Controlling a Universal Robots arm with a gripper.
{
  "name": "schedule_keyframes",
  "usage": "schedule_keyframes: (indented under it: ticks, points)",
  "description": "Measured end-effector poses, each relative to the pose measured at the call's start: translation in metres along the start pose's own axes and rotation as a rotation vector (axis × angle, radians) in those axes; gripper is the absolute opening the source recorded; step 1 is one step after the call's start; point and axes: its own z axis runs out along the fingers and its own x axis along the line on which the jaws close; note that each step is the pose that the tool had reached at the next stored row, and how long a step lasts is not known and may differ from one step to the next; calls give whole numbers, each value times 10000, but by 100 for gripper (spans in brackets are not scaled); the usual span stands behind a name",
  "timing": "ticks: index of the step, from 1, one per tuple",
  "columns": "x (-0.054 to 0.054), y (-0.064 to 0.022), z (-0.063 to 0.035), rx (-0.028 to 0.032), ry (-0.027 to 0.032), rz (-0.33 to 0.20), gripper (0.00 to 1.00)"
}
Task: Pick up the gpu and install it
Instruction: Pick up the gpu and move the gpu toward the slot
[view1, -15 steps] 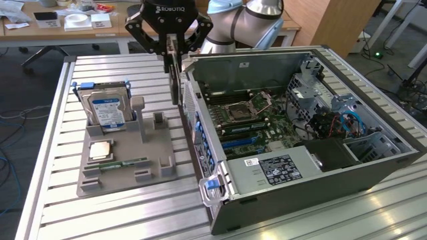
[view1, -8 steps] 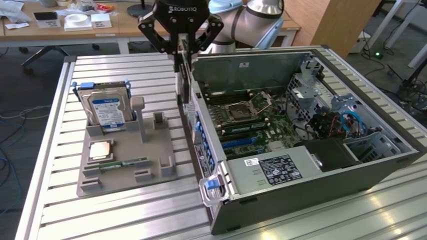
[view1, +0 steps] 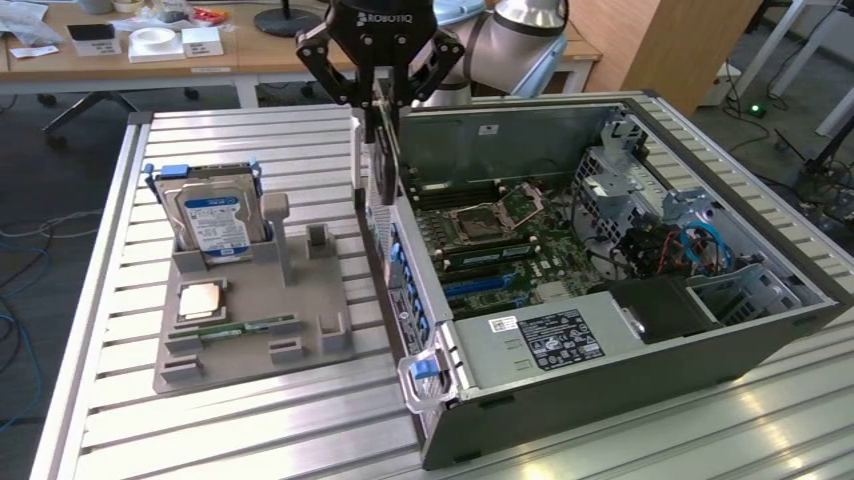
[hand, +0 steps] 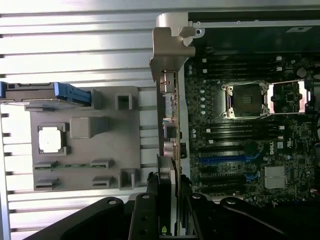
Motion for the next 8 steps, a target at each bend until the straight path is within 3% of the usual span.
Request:
schedule_keyframes:
  ticks: [8]
  points:
    - [-79,8,2,1,0,1,27]
